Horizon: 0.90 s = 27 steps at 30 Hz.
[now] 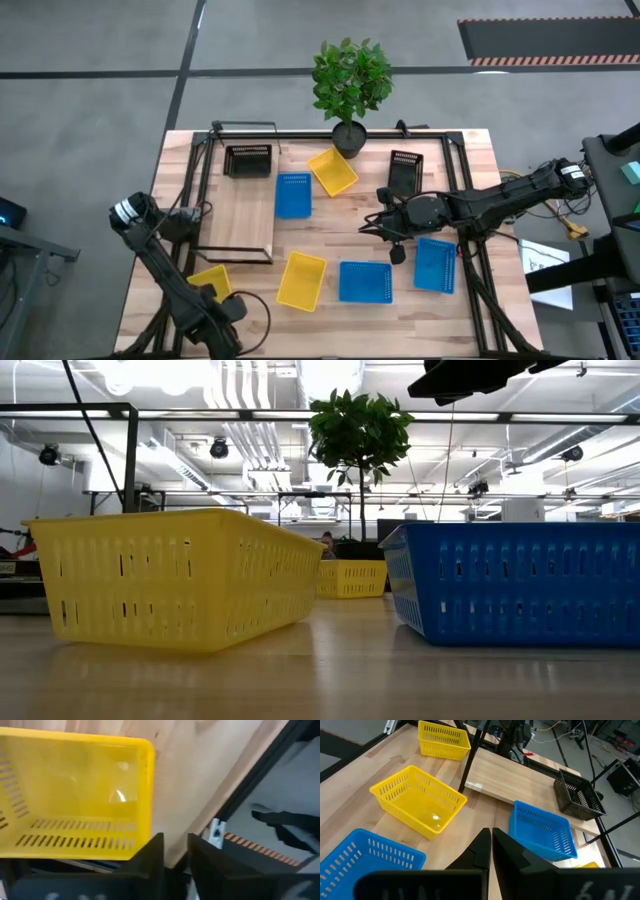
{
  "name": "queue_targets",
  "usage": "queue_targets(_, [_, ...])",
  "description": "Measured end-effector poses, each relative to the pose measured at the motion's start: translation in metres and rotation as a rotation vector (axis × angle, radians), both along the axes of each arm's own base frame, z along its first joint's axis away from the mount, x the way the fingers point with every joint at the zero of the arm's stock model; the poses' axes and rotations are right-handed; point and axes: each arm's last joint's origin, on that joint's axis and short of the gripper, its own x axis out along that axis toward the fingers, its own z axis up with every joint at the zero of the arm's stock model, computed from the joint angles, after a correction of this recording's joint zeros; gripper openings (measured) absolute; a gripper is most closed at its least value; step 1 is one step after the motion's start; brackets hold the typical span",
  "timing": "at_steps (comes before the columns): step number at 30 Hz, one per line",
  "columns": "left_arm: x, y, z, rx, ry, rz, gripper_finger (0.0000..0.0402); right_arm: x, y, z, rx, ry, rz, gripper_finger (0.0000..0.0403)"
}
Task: Stack baskets on shelf by color
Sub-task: Put the bottom left yellow basket on the shelf
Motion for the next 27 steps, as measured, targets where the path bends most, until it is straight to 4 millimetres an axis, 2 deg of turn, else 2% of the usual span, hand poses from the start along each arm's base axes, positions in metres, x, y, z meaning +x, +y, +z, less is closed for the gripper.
queue_targets(5, [-0.009, 0.002, -0.013, 0.085, -0.036, -0.036, 0.0136, 0.000, 0.000, 0.000, 0.000, 0.000, 0.000, 0.0009])
queue_targets(9, [-0.012, 0.004, -0.023, 0.098, -0.031, -0.056, 0.0149, 0.000, 0.000, 0.000, 0.000, 0.000, 0.000, 0.0009])
queue_targets(22, [-0.014, 0.007, -0.049, 0.084, -0.064, -0.065, 0.0148, 0.000, 0.000, 0.000, 0.000, 0.001, 0.000, 0.0009])
queue_targets(27, [-0.013, 0.006, -0.049, 0.059, -0.085, -0.102, 0.0104, 0.000, 0.000, 0.000, 0.000, 0.000, 0.000, 0.0009])
